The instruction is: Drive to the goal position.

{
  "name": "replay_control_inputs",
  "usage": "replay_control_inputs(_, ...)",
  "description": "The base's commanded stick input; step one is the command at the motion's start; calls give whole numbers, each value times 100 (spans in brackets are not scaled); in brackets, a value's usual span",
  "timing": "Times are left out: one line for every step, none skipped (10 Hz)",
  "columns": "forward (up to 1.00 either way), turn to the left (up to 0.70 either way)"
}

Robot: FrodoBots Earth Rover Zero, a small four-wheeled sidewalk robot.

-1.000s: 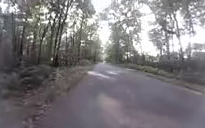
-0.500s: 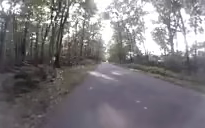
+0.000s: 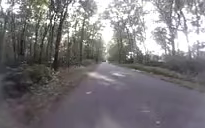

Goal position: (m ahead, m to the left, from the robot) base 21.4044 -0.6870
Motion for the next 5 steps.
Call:
replay_control_inputs(70, -1)
replay_control_inputs(70, -1)
replay_control_inputs(70, -1)
replay_control_inputs(70, -1)
replay_control_inputs(70, -1)
